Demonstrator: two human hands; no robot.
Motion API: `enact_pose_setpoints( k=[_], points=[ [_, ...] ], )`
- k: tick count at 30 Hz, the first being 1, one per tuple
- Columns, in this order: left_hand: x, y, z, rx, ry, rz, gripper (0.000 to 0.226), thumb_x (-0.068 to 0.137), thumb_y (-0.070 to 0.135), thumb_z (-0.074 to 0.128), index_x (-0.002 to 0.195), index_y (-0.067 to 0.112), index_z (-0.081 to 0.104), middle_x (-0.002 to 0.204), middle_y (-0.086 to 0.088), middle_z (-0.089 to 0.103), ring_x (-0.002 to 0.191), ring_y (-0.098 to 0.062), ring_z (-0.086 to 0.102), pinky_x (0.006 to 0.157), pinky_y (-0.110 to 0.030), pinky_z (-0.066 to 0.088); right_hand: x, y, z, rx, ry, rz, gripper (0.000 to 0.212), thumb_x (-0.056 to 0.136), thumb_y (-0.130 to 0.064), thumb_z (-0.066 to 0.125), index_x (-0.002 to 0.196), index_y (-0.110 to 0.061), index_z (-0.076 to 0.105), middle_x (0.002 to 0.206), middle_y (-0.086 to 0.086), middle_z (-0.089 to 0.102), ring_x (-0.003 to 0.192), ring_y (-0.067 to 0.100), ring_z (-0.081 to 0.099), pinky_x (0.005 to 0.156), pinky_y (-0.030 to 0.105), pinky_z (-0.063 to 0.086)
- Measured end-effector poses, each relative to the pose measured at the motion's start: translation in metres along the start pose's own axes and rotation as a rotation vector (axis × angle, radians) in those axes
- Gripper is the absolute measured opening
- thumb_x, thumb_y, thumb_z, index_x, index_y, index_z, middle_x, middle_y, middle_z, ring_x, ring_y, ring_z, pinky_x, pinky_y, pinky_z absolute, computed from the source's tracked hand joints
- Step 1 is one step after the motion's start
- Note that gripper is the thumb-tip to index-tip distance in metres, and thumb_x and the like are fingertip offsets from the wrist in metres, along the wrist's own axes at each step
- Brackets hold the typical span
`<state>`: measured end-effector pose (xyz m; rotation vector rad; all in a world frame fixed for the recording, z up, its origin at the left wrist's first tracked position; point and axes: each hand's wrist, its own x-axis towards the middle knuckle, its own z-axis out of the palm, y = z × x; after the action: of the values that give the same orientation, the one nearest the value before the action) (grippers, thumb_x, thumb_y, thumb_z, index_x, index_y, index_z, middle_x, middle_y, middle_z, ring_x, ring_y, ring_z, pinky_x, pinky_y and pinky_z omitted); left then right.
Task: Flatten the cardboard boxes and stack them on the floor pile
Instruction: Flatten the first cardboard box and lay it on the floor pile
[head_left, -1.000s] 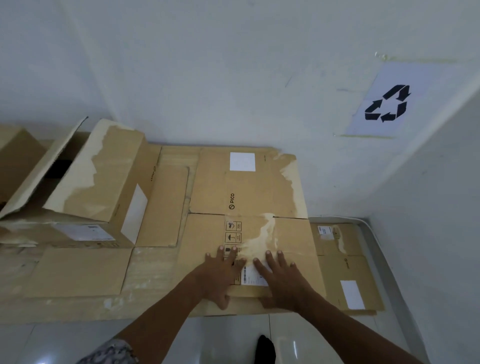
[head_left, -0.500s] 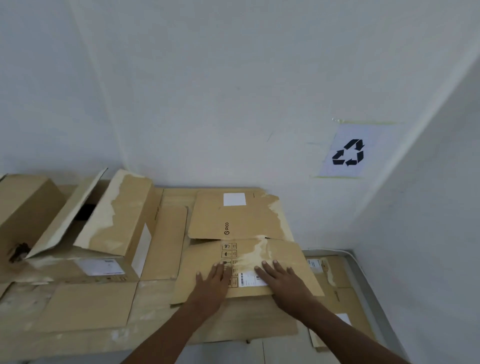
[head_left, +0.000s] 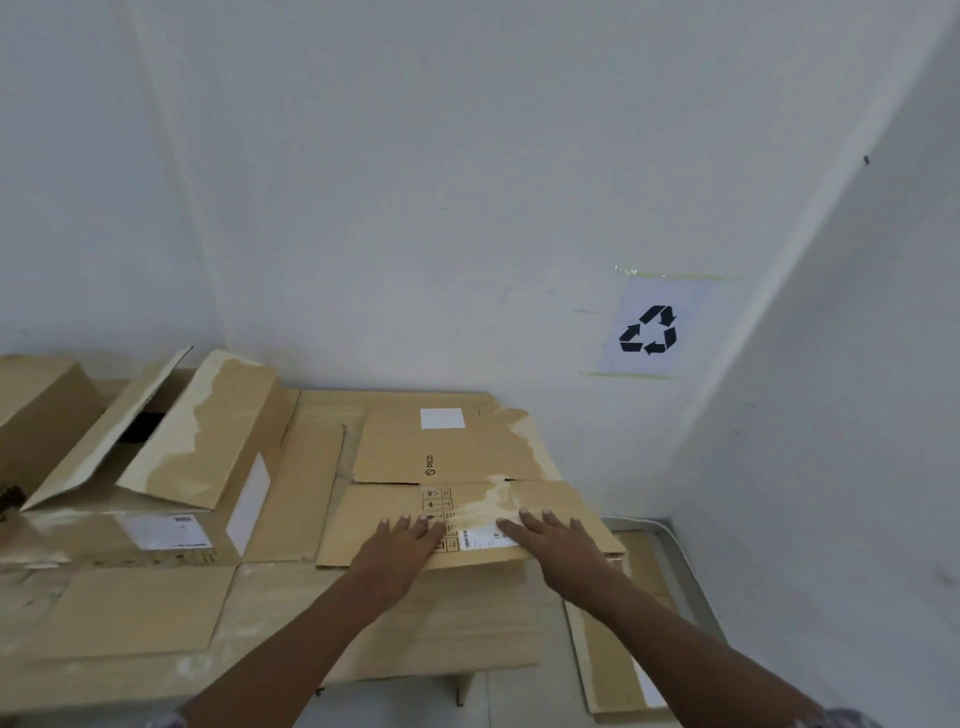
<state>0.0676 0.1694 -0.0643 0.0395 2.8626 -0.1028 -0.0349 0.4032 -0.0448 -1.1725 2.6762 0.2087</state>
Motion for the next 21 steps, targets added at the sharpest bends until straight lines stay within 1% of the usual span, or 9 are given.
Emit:
enact_pose_setpoints(
  k=[2, 5, 7, 9, 11, 14, 17, 21],
  points=[
    [0.007, 0.02, -0.007, -0.007, 0.007, -0.01, 0.072, 0.096, -0.005, 0.039, 0.156, 0.016, 0.007, 0.163, -0.013, 0.013, 0.148, -0.034, 0.018, 0.118, -0.048, 0.02, -0.004, 0.023, 0.003, 0.009, 0.008, -0.004, 0.088, 0.089, 0.012, 0.042, 0.152, -0.038, 0.007, 0.163, 0.005, 0.014, 0.147, 0.036, 0.019, 0.113, 0.06, 0.024],
    [0.023, 0.058, -0.018, -0.03, 0.004, -0.025, 0.072, 0.095, -0.004, 0.039, 0.156, 0.019, 0.009, 0.162, -0.011, 0.016, 0.146, -0.031, 0.022, 0.116, -0.047, 0.024, -0.016, 0.065, 0.01, 0.017, 0.024, -0.025, 0.081, 0.094, 0.002, 0.045, 0.151, -0.041, 0.007, 0.162, 0.005, 0.016, 0.146, 0.036, 0.022, 0.11, 0.059, 0.026],
    [0.039, 0.091, -0.031, -0.029, 0.02, -0.033, 0.071, 0.094, -0.005, 0.039, 0.155, 0.02, 0.013, 0.161, -0.009, 0.019, 0.143, -0.031, 0.027, 0.114, -0.047, 0.028, -0.032, 0.099, 0.011, 0.018, 0.025, -0.031, 0.083, 0.092, 0.008, 0.043, 0.152, -0.038, 0.01, 0.162, 0.006, 0.017, 0.145, 0.037, 0.023, 0.11, 0.059, 0.026],
    [0.057, 0.131, -0.044, -0.037, 0.044, -0.042, 0.07, 0.094, -0.005, 0.039, 0.155, 0.02, 0.015, 0.16, -0.01, 0.023, 0.14, -0.031, 0.031, 0.112, -0.047, 0.03, -0.049, 0.14, 0.012, 0.011, 0.036, -0.035, 0.083, 0.09, 0.011, 0.041, 0.153, -0.036, 0.012, 0.162, 0.008, 0.018, 0.145, 0.038, 0.023, 0.112, 0.059, 0.026],
    [0.075, 0.178, -0.055, -0.048, 0.054, -0.054, 0.069, 0.094, -0.006, 0.037, 0.155, 0.019, 0.015, 0.16, -0.01, 0.023, 0.141, -0.031, 0.031, 0.113, -0.047, 0.029, -0.067, 0.185, 0.014, 0.002, 0.059, -0.05, 0.08, 0.091, 0.007, 0.043, 0.153, -0.035, 0.013, 0.161, 0.009, 0.019, 0.144, 0.038, 0.024, 0.112, 0.059, 0.025],
    [0.103, 0.245, -0.068, -0.047, 0.061, -0.066, 0.067, 0.095, -0.004, 0.036, 0.155, 0.018, 0.014, 0.16, -0.011, 0.023, 0.14, -0.031, 0.031, 0.113, -0.047, 0.03, -0.093, 0.254, 0.026, -0.017, 0.098, -0.057, 0.086, 0.089, 0.01, 0.046, 0.152, -0.037, 0.012, 0.161, 0.009, 0.021, 0.144, 0.038, 0.026, 0.111, 0.058, 0.028],
    [0.131, 0.302, -0.082, -0.055, 0.096, -0.064, 0.067, 0.095, -0.003, 0.038, 0.154, 0.018, 0.015, 0.158, -0.01, 0.026, 0.137, -0.03, 0.035, 0.109, -0.046, 0.033, -0.121, 0.313, 0.032, -0.019, 0.118, -0.043, 0.078, 0.093, 0.002, 0.047, 0.152, -0.036, 0.014, 0.16, 0.009, 0.023, 0.143, 0.039, 0.028, 0.111, 0.057, 0.028],
    [0.163, 0.366, -0.089, -0.078, 0.078, -0.036, 0.069, 0.094, -0.005, 0.04, 0.155, 0.017, 0.015, 0.157, -0.011, 0.027, 0.136, -0.032, 0.036, 0.109, -0.047, 0.034, -0.15, 0.376, 0.049, -0.002, 0.073, -0.002, 0.074, 0.095, -0.003, 0.046, 0.152, -0.036, 0.015, 0.16, 0.008, 0.025, 0.142, 0.036, 0.03, 0.11, 0.056, 0.03]
  ],
)
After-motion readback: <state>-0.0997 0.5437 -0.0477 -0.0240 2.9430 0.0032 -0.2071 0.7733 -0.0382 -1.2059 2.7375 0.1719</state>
